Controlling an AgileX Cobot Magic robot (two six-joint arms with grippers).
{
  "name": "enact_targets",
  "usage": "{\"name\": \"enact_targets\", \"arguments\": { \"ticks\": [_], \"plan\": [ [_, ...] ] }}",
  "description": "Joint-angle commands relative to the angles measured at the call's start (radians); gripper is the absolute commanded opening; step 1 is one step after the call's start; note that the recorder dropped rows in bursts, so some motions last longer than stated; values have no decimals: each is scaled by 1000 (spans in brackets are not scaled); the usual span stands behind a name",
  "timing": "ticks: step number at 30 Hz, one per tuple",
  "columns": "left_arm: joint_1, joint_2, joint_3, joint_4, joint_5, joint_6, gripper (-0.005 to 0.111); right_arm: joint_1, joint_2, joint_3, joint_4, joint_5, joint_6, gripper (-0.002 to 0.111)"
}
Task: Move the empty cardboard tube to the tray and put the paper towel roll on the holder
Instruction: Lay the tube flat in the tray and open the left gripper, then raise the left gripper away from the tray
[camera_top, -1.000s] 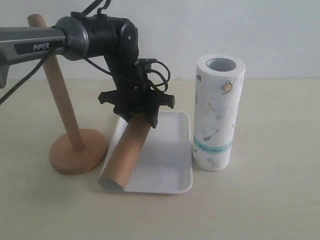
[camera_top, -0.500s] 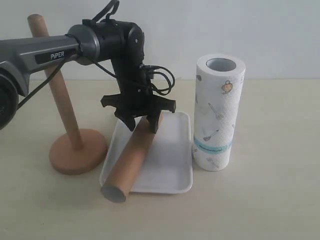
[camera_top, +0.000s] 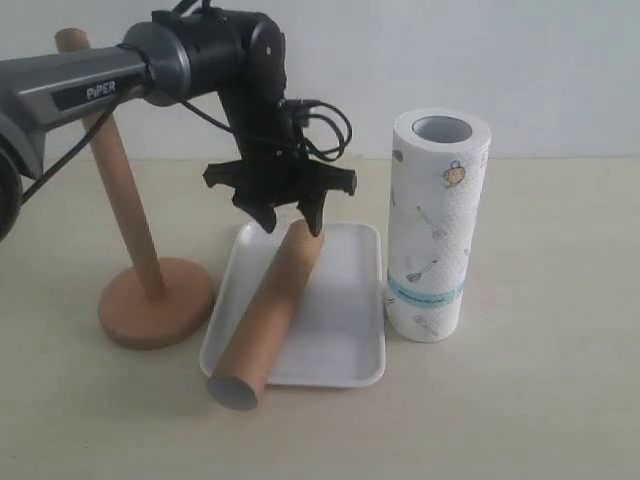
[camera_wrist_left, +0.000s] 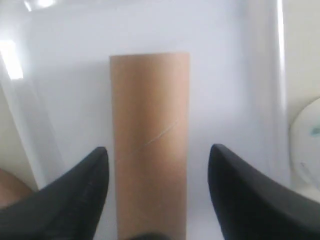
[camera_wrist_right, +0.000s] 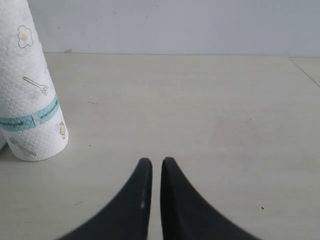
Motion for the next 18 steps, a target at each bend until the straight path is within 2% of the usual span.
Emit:
{"name": "enact_targets", "arguments": {
  "ticks": [1,3,7,8,18],
  "plan": [
    [5,-61,-84,0,1,6,55,-6,-5,-1,-6,-7,0,7],
    [5,-79,-100,0,1,6,48,-6,-5,-1,-6,-7,0,7],
    [5,-126,-106,11,1,6,9,-6,-5,-1,-6,-7,0,7],
    [5,-135,-106,25,1,10,5,-6,-5,-1,-6,-7,0,7],
    [-11,-380,-106,56,1,91,4,-6,-5,-1,-6,-7,0,7]
  ]
}}
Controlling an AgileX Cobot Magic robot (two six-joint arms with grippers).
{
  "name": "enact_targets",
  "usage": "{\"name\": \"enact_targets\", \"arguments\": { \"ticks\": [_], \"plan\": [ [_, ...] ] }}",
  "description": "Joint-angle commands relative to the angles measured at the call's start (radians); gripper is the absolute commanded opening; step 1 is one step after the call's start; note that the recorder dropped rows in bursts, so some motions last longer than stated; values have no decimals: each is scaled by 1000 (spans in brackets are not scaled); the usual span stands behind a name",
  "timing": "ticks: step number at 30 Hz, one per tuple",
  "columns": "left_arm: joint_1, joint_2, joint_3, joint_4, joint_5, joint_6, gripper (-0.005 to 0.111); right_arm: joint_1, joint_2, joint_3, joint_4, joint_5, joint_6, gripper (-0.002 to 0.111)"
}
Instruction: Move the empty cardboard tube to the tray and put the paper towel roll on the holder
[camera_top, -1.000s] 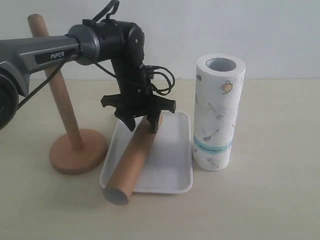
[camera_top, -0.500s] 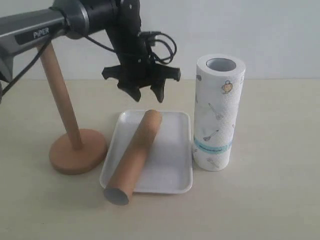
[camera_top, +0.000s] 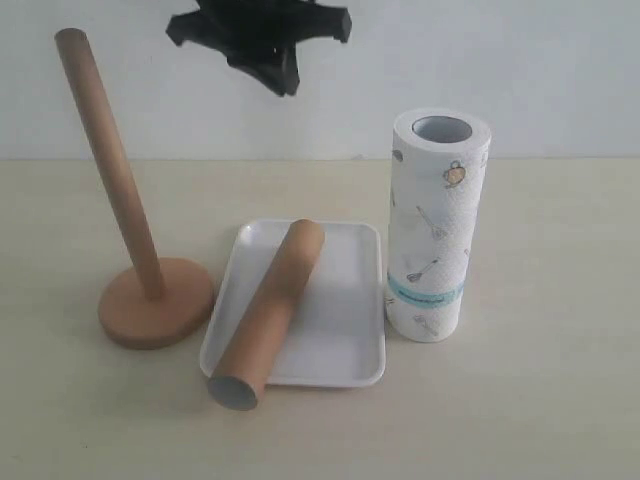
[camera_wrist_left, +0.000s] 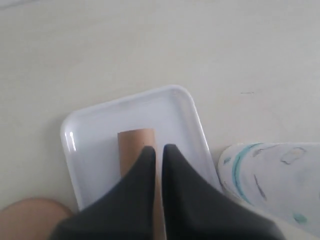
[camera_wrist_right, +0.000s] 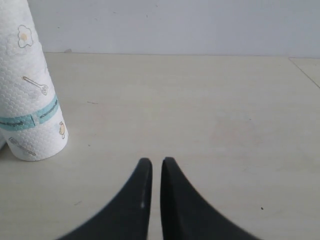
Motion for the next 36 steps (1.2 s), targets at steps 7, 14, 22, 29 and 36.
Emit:
{"name": "enact_targets", "arguments": {
  "ticks": [7,14,22,29,36],
  "plan": [
    [-38,-388,-6,195,-1,53,4,-6,-5,-1,-6,-7,0,7],
    [-38,-628,64,270,-1,60,4,-6,-5,-1,-6,-7,0,7],
    [-38,-907,394,325,-1,60,4,-6,-5,-1,-6,-7,0,7],
    [-38,-1180,886,342,-34,-67,4,-6,-5,-1,-6,-7,0,7],
    [-38,-1412,1263,339,-166,-196,4,-6,-5,-1,-6,-7,0,7]
  ]
}}
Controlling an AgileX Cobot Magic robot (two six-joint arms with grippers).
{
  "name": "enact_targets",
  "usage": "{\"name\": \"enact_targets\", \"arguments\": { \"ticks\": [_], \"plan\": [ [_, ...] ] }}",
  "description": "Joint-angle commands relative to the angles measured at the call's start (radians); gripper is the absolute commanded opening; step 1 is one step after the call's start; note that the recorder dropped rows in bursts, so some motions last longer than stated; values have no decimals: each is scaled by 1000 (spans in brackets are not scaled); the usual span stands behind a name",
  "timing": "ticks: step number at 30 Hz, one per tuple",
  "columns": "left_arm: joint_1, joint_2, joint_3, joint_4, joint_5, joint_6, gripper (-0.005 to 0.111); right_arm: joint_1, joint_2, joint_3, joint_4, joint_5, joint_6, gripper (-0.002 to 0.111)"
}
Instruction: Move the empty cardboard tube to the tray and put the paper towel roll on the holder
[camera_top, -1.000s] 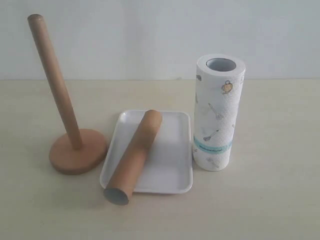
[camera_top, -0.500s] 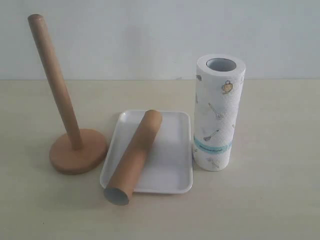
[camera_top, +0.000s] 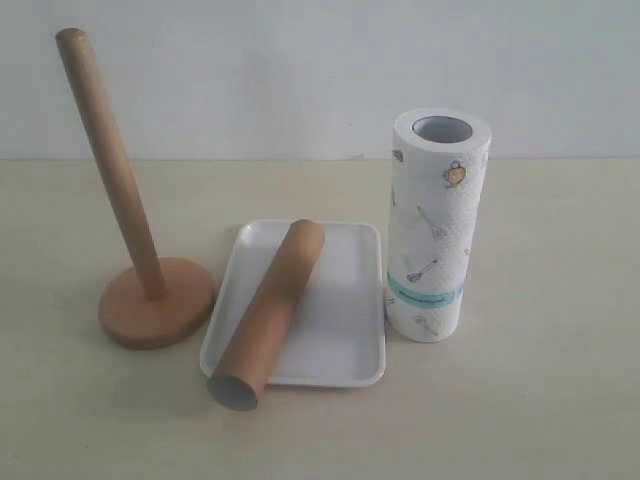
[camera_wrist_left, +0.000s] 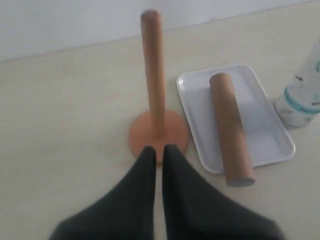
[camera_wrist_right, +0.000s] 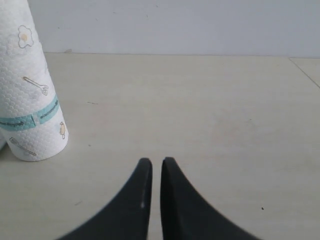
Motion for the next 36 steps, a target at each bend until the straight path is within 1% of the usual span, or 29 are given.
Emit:
{"name": "enact_targets", "arguments": {
  "ticks": [1,5,14,16,17,18,19,20,21,22,23,24,26,30,36],
  "plan": [
    [-5,-119,165,3,-47,-56,4,-6,-5,-1,-6,-7,0,7],
    [-5,-191,230,5,-45,-53,4,-6,-5,-1,-6,-7,0,7],
    [-3,-241,237,5,-35,-48,4,-6,-5,-1,-6,-7,0,7],
    [48,-256,237,4,-42,-48,4,-6,-5,-1,-6,-7,0,7],
    [107,-278,241,4,-72,-48,4,-6,-5,-1,-6,-7,0,7],
    [149,-296,252,-8,-109,-58,4,-6,-5,-1,-6,-7,0,7],
    [231,-338,291,-41,-217,-58,4,-6,-5,-1,-6,-7,0,7],
    [275,-366,324,-53,-292,-55,4,-6,-5,-1,-6,-7,0,7],
    [356,-438,410,-75,-424,-55,4,-6,-5,-1,-6,-7,0,7],
    [388,-475,461,-77,-496,-55,4,-6,-5,-1,-6,-7,0,7],
    [427,-541,556,-77,-621,-55,4,-6,-5,-1,-6,-7,0,7],
    [451,-597,640,-77,-691,-55,4,-6,-5,-1,-6,-7,0,7],
    [475,-681,777,-71,-780,-55,4,-6,-5,-1,-6,-7,0,7],
    [475,-807,992,-71,-859,-44,4,-6,-5,-1,-6,-7,0,7],
    [475,-807,1113,-70,-874,-39,4,-6,-5,-1,-6,-7,0,7]
  ]
}}
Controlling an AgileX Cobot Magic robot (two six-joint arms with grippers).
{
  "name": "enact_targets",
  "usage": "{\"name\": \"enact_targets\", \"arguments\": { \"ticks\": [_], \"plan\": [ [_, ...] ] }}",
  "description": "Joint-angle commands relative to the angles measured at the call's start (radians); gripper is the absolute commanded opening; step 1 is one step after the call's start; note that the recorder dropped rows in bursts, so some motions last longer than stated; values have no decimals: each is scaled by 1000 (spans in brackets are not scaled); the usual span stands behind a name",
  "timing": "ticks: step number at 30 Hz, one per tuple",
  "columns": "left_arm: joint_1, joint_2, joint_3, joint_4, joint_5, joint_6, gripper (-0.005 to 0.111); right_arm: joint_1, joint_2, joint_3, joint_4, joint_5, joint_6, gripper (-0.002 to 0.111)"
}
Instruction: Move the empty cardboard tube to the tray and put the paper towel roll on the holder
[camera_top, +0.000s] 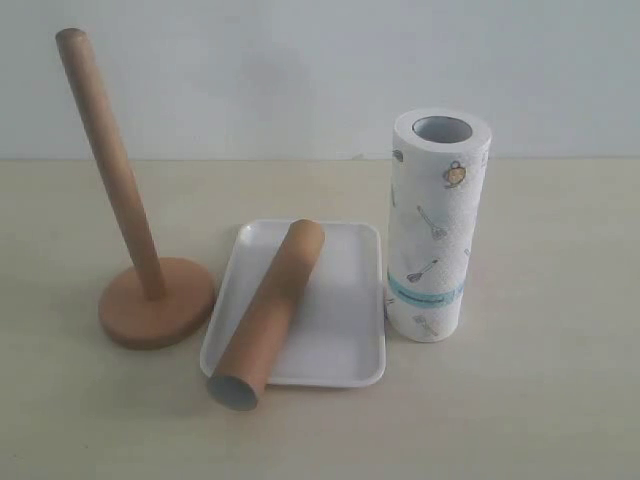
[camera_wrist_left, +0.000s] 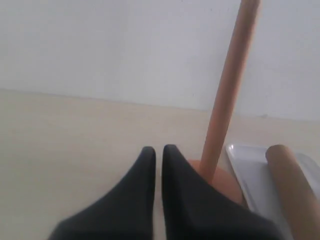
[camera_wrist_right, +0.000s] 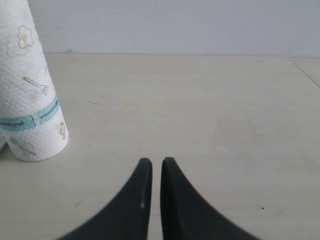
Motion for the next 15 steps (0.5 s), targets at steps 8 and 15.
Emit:
{"name": "enact_targets", "arguments": {
  "ticks": [8,15],
  "plan": [
    [3,-3,68,-3,55,95,4,-6,-5,-1,-6,-7,0,7],
    [3,-3,68,-87,55,189,4,-6,-5,-1,-6,-7,0,7]
  ]
}}
